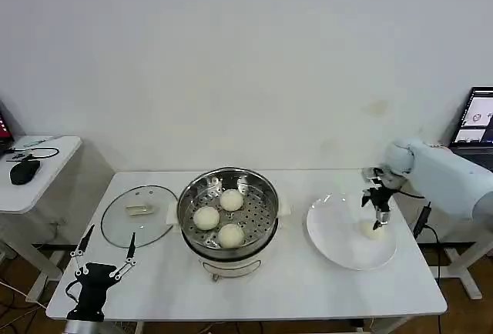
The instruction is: Take steamed baozi put them in steamer then cover it.
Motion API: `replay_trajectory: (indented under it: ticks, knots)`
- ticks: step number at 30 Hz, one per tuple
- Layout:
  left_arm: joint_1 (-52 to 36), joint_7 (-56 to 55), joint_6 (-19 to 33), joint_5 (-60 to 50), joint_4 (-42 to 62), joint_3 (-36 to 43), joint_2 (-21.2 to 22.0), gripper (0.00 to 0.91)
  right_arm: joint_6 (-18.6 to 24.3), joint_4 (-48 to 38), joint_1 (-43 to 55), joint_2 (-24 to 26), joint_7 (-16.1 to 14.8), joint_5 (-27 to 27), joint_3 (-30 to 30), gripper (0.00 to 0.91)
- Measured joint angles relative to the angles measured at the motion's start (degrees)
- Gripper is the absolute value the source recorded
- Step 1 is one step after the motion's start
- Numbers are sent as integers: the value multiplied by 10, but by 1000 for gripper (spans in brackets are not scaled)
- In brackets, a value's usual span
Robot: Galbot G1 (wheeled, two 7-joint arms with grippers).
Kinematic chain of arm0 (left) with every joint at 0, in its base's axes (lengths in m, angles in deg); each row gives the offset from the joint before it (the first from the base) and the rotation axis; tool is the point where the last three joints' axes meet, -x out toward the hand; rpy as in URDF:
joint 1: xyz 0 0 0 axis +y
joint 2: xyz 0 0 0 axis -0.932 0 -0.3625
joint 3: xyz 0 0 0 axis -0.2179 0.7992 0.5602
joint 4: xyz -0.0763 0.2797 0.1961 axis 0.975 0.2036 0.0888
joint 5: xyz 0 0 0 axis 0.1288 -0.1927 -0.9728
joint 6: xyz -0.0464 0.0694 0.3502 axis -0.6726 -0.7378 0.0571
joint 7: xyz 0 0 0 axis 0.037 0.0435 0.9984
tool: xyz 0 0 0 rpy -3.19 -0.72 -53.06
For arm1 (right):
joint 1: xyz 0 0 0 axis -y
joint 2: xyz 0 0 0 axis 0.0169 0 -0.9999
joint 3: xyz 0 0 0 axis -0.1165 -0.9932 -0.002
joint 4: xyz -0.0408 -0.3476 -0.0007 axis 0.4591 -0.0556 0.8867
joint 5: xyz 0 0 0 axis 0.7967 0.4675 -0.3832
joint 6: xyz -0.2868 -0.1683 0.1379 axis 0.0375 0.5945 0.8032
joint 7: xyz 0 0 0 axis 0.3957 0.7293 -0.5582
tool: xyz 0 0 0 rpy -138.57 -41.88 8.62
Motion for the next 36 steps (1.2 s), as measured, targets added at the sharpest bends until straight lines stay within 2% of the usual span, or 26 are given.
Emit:
replay_trajectory:
  ticks: [22, 24, 26, 31, 32, 36]
  knots:
    - [2, 0, 1, -3, 6, -2, 1, 907, 8, -55, -64, -16, 12, 49, 64, 907]
    - [2, 0, 1, -4, 6, -1, 1, 907, 9, -60, -67, -19, 14, 52, 68, 725]
    - [2, 0, 1, -4, 6, -1, 1, 907, 9, -65, -67, -22, 14, 56, 70, 645]
    - [0, 0, 1, -4, 6, -1, 0, 907, 9, -68, -68, -26, 13, 59, 73, 625]
    - [0, 0, 1, -4, 6, -1, 0, 907, 9, -69, -68, -26, 13, 59, 73, 584]
    - [0, 0, 2, -4, 10, -1, 0, 907, 9, -68, -67, -26, 12, 59, 73, 584]
